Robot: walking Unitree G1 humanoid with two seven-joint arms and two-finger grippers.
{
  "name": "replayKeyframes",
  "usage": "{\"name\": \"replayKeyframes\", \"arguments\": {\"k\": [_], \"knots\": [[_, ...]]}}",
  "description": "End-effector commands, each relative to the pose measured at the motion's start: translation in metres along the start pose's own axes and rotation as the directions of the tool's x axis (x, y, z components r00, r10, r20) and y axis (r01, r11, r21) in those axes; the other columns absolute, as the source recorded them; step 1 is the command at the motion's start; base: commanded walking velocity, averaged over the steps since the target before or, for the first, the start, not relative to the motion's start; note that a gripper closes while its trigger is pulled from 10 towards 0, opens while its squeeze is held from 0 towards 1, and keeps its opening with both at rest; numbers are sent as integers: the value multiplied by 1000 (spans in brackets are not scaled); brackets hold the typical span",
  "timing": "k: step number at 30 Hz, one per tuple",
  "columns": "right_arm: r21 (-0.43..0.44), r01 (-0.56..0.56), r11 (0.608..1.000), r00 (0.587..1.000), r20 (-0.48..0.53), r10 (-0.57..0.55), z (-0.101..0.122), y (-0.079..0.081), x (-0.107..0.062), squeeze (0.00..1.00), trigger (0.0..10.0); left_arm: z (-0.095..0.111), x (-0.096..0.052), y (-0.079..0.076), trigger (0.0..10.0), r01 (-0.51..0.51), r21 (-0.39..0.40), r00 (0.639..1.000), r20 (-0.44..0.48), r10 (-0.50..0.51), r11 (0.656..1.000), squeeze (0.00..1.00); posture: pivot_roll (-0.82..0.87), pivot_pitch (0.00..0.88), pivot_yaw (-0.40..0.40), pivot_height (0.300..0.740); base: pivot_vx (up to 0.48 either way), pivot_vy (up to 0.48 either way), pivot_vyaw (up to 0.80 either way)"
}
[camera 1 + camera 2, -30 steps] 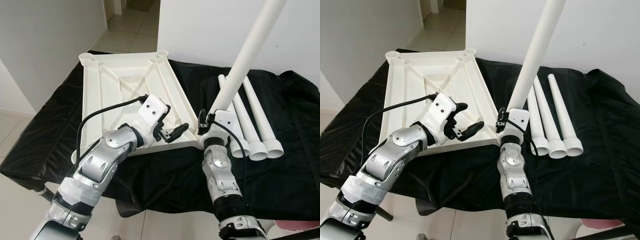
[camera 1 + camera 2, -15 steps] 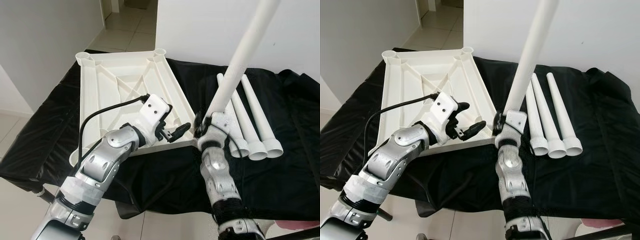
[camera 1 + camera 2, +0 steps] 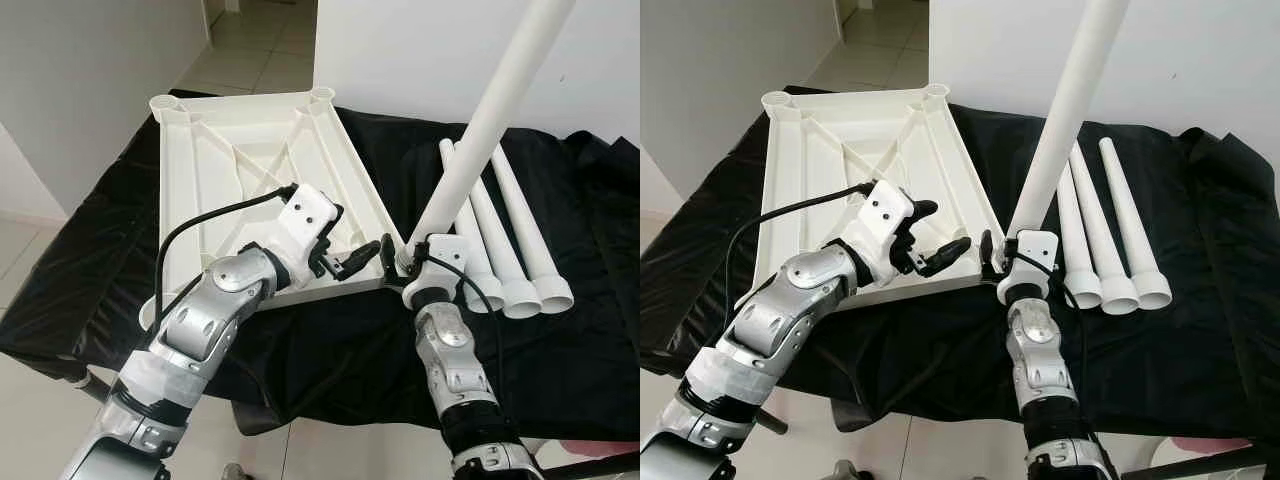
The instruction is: Building children table
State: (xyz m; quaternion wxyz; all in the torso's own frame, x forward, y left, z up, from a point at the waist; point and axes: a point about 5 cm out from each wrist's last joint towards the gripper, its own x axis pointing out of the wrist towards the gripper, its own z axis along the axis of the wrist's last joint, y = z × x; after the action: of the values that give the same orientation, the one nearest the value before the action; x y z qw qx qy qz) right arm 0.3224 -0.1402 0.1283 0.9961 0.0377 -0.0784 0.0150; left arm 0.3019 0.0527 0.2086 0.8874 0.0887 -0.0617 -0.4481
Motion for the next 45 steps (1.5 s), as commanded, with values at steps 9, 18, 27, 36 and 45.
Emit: {"name": "replayKeyframes", "arguments": {"k": [9,18,27,36,45], "knots": [[-55,-139,989,988,53,142,10,-12,0,0,10000,1,-1,-1,10000,68,14,998,3,-68,998,0,35,47,-23,740,0,0,0],[-131,-256,958,962,57,265,22,-29,10,0,10000,-2,-2,-8,10000,127,24,992,-20,-126,992,0,36,41,-22,740,0,0,0],[-180,-355,917,932,10,363,22,-34,16,0,10000,-8,-3,-13,10000,157,29,987,-50,-155,987,0,34,26,-18,740,0,0,0],[-210,-396,894,914,-3,405,26,-42,26,0,6431,-8,-2,-11,10000,156,40,987,-52,-154,987,0,37,15,-20,740,0,0,0],[-191,-380,905,924,-44,379,20,-55,26,0,0,-7,-3,-6,10000,141,46,989,-53,-138,989,0,39,7,-20,740,0,0,0]]}}
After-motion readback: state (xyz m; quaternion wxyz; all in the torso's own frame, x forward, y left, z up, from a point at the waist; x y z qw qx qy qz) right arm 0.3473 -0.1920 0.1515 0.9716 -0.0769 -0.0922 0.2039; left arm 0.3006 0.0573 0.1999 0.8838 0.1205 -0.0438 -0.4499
